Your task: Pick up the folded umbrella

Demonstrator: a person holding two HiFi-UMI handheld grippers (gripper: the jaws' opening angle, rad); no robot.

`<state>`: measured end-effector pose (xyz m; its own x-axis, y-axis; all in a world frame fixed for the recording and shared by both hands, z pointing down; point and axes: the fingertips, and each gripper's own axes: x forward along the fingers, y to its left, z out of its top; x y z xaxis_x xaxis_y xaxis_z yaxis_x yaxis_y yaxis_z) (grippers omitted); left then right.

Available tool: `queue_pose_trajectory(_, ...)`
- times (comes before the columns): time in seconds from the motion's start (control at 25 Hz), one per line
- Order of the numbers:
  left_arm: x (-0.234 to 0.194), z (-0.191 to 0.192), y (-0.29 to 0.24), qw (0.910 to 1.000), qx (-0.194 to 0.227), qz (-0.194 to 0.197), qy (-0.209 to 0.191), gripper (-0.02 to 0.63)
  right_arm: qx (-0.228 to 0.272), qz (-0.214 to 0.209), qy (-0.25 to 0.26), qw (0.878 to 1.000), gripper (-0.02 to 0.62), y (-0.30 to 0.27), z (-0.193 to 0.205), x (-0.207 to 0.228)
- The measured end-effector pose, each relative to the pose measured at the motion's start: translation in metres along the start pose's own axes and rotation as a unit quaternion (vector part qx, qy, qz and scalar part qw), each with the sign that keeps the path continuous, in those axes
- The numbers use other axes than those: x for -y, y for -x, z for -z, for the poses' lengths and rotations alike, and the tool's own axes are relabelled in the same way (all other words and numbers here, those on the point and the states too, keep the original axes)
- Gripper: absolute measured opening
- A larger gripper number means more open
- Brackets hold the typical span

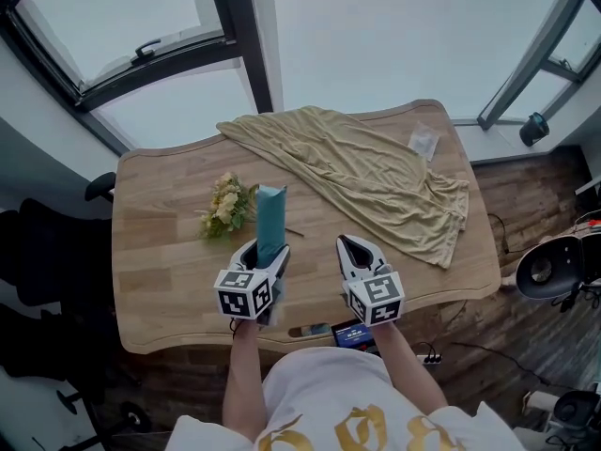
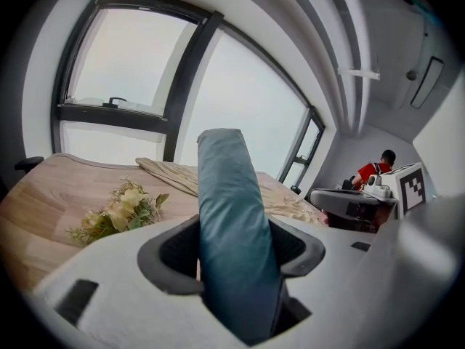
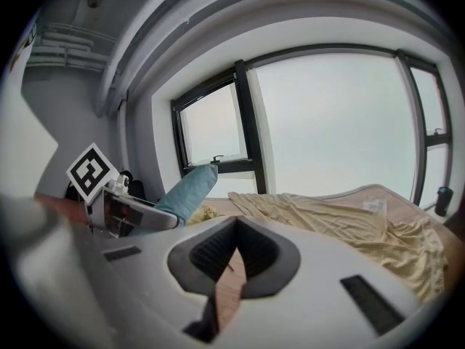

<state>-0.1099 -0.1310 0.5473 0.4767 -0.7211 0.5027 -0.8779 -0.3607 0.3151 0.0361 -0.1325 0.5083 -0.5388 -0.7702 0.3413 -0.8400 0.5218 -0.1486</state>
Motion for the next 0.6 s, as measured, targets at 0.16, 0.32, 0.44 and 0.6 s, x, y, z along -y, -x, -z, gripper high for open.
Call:
queue_pose_trajectory(0.16,0.009,-0.004,0.018,0.9996,0.025,0.002,-0.013,0.273,0.012,0.006,0.006,1.0,0.011,0.017,-0.007,-0.006)
queue_pose_trajectory(0.32,0.016,-0.007,0.035,0.9982,0.06,0.001,-0.009,0.273,0.022,0.016,0.008,1.0,0.011,0.032,-0.008,-0.008)
queue_pose_trajectory(0.44,0.023,-0.007,0.047,0.9968,0.079,0.007,-0.012,0.273,0.026,0.019,0.008,0.999,0.011,0.044,-0.007,-0.013)
queue_pose_trajectory(0.6,0.034,-0.004,0.067,0.9938,0.108,0.015,-0.022,0.273,0.037,0.022,-0.002,0.999,0.011,0.058,-0.012,-0.021)
